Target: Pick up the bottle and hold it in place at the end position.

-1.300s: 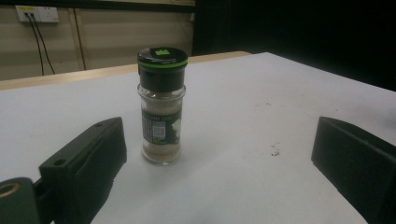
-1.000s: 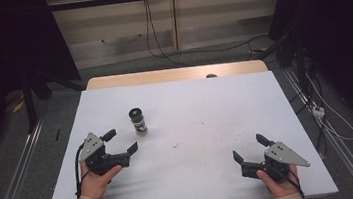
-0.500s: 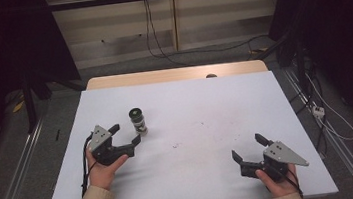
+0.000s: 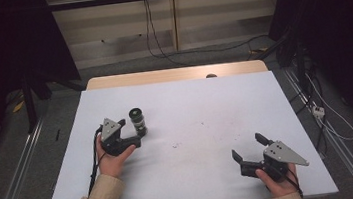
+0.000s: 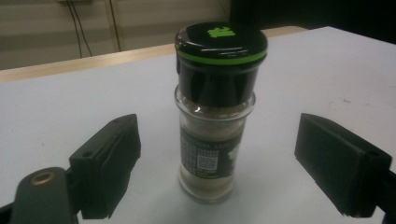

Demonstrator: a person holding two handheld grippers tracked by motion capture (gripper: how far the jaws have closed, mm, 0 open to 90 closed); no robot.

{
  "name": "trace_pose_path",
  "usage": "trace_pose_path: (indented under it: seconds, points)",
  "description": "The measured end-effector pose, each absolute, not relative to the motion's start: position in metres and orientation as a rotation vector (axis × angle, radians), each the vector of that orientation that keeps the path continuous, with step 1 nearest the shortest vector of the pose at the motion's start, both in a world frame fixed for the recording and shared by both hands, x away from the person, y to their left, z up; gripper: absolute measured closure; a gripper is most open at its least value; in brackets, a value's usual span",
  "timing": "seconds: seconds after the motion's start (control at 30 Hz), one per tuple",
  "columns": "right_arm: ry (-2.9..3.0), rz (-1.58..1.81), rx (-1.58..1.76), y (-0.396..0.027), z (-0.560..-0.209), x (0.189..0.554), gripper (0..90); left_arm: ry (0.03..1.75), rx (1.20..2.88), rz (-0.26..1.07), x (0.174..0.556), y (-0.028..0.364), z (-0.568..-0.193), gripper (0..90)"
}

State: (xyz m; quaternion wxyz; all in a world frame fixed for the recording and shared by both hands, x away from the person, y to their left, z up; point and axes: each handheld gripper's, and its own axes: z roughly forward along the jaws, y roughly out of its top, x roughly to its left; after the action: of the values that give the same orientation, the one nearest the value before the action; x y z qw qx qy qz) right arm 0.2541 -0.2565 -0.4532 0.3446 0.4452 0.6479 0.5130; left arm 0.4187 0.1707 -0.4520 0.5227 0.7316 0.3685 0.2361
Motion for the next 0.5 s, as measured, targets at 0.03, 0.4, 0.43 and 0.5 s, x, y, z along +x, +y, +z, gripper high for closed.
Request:
trace_pose_path:
  seconds: [0.03, 0.4, 0.43, 0.5]
  points:
    - [1.683, 1.332, 1.156, -0.257, -0.453, 0.254, 4.5, 0.887, 1.751, 0.571, 0.420, 0.170, -0.452, 13.9]
    - [1.681, 1.336, 1.155, -0.257, -0.453, 0.254, 4.6, 0.897, 1.782, 0.589, 0.433, 0.161, -0.456, 22.2]
    - [1.679, 1.335, 1.154, -0.258, -0.453, 0.254, 4.6, 0.895, 1.782, 0.588, 0.433, 0.160, -0.457, 23.5]
    - [1.679, 1.333, 1.155, -0.258, -0.453, 0.254, 4.6, 0.897, 1.785, 0.585, 0.435, 0.158, -0.458, 24.7]
